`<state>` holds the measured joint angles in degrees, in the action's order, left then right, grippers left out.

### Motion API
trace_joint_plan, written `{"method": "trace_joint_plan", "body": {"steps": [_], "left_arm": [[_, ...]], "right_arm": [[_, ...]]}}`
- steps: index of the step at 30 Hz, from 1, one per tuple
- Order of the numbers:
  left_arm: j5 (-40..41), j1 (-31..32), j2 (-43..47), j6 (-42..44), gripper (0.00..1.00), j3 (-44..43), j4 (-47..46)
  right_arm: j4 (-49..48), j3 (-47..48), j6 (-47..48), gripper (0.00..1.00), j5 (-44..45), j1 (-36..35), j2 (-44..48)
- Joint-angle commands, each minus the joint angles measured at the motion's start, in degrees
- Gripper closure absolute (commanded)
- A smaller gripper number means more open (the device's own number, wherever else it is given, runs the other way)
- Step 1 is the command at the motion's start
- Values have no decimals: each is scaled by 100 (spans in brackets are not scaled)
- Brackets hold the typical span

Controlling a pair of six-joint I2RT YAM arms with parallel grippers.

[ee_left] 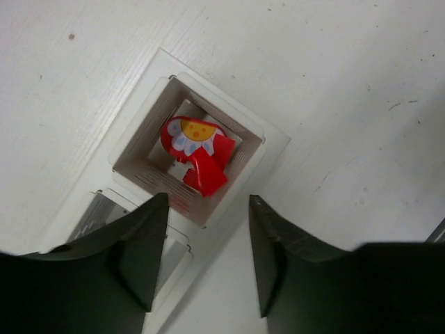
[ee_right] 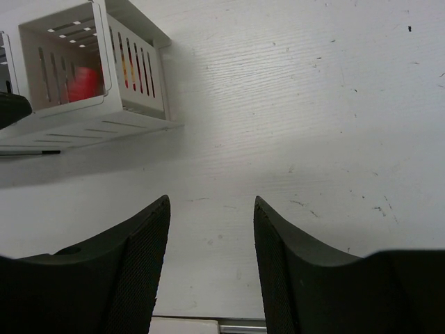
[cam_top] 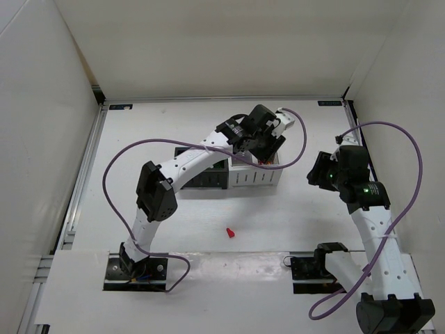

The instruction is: Sort the legos into containers by color

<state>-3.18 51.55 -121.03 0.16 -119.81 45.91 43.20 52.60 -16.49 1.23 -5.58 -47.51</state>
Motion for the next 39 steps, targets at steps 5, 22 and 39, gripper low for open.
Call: {"method": "trace_joint_plan", "body": {"steps": [5,22,39], "left_arm": [[-288,-40,475,28,19,203,-108],[1267,-49,5457,-1771,0,5185,-303],[1760,4,8904,-4068,0,7420,1640]], "right_arm": [[-128,22,40,45,-71,-48,92],[-681,66,-82,40,1477,-4512,-820],[-2306,-21,-433,40,931,-6534,-3746]]}}
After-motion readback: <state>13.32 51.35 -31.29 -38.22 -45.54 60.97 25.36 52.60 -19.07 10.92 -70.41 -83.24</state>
